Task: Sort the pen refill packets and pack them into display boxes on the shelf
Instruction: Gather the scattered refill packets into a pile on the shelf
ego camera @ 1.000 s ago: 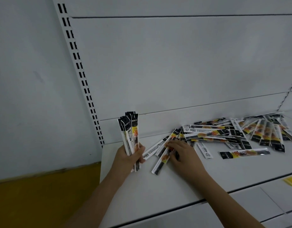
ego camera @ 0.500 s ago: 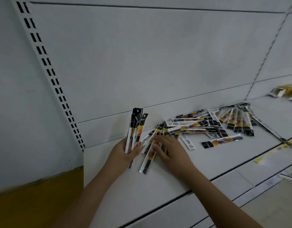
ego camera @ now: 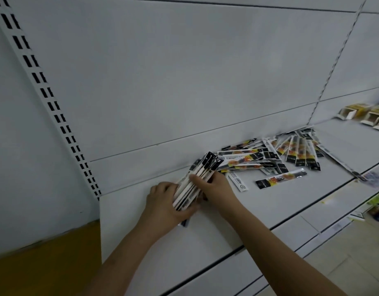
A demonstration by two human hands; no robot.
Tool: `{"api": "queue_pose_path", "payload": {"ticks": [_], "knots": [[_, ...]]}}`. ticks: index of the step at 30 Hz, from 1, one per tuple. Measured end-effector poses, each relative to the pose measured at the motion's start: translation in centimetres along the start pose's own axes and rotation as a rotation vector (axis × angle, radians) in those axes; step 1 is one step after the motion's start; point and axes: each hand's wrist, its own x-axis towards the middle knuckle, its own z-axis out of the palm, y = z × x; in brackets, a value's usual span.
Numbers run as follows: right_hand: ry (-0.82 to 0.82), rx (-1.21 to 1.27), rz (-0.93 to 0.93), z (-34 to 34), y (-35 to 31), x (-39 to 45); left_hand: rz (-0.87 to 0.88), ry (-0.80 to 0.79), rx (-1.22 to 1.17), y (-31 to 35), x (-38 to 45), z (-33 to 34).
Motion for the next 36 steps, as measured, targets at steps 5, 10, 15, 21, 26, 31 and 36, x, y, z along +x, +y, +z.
{"api": "queue_pose_path", "payload": {"ticks": [5, 10, 15, 21, 26, 31, 36], "knots": [[0.004, -0.169, 0.019, -2.4, -0.1, 1.7, -0.049, -0.156, -0.043, 2.3, -0.1, 1.2], [-0.041, -0.166, 0.011, -4.8, -1.0, 2.8, -0.203, -0.077, -0.13, 6.6, 0.2, 3.6], [0.039, -0.992, -0.359, -11.1, -0.8, 6.3, -0.186, 0.067, 0.0, 7.1, 0.9, 5.1], [-0.388, -1.167, -0.053, -14.8, 0.1, 10.3, -0.14, 0.19, -0.049, 6.3, 0.8, 6.1], [-0.464, -1.173, -0.132, -14.3, -1.0, 11.8, -0.157, 0.201, -0.08, 6.0, 1.0, 5.9], [-0.458, -1.405, -0.324, -13.6, -1.7, 11.6, -0.167, 0.188, -0.118, 5.9, 1.0, 5.9], [-0.361, -1.402, -0.592, -15.7, -3.5, 11.4, -0.174, 0.203, -0.196, 5.8, 1.0, 5.7]]}}
